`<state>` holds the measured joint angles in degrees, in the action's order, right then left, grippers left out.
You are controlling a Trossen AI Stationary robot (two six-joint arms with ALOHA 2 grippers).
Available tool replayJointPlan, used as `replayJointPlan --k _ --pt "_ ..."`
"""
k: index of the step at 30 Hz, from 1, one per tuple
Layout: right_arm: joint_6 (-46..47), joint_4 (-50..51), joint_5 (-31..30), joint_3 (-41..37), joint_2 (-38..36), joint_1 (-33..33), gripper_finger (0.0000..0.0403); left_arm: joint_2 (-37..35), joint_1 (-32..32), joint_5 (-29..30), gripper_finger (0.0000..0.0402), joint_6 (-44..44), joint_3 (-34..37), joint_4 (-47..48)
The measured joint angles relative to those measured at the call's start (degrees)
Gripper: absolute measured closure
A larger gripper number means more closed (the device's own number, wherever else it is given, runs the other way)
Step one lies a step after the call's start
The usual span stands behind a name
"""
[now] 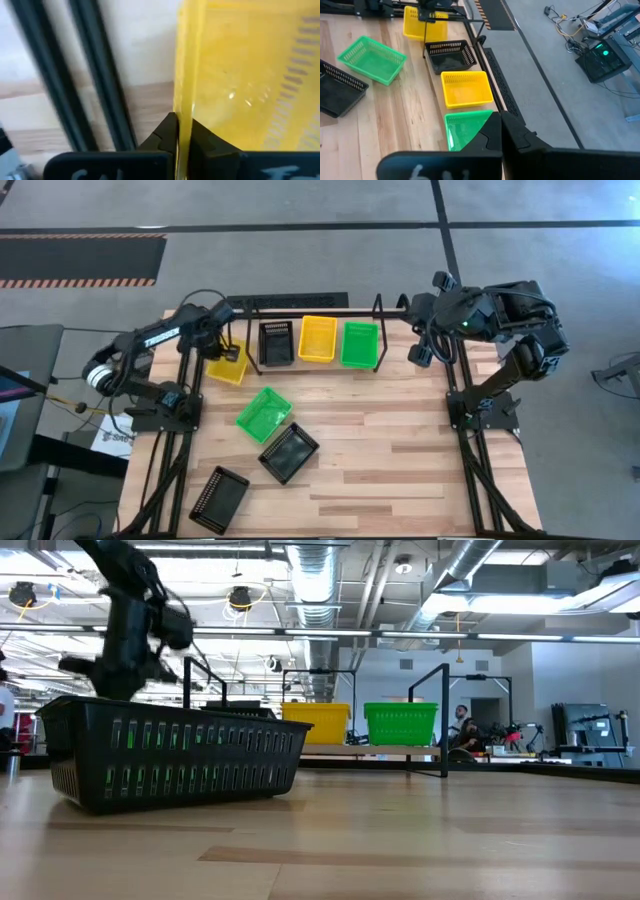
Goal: Stack baskets on shelf by color
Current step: Stack the yellow bin on top of the yellow bin on the shelf
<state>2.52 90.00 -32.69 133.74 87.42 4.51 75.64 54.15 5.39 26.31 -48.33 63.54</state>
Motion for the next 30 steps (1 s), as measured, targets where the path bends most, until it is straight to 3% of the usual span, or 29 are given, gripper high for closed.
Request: replayJointPlan --k 7,15,19,24,30 --pt "0.0 0.0 0.04 0.01 0.0 -0.02 0.0397 -11.54 -0.03 3.57 0.0401 4.72 -6.2 7.58" --pt "0.02 -0.04 -0.09 0.01 0.0 -0.2 0.0397 -25.5 -2.19 -2.37 0.0401 5.72 -13.92 3.63" --pt "0.46 -0.52 -0.17 0.0 0.0 -0.2 0.0397 -30.3 -4.79 -6.76 0.0401 7.43 -18.52 -3.35" --pt "0.63 -1.06 -0.2 0.01 0.0 -0.2 0.0397 -31.73 -10.49 -10.67 0.0401 8.69 -22.3 -16.84" --pt "0.52 -3.46 -0.55 -0.01 0.0 -0.2 0.0397 -26.4 -17.09 -10.86 0.0401 8.87 -23.29 -28.58"
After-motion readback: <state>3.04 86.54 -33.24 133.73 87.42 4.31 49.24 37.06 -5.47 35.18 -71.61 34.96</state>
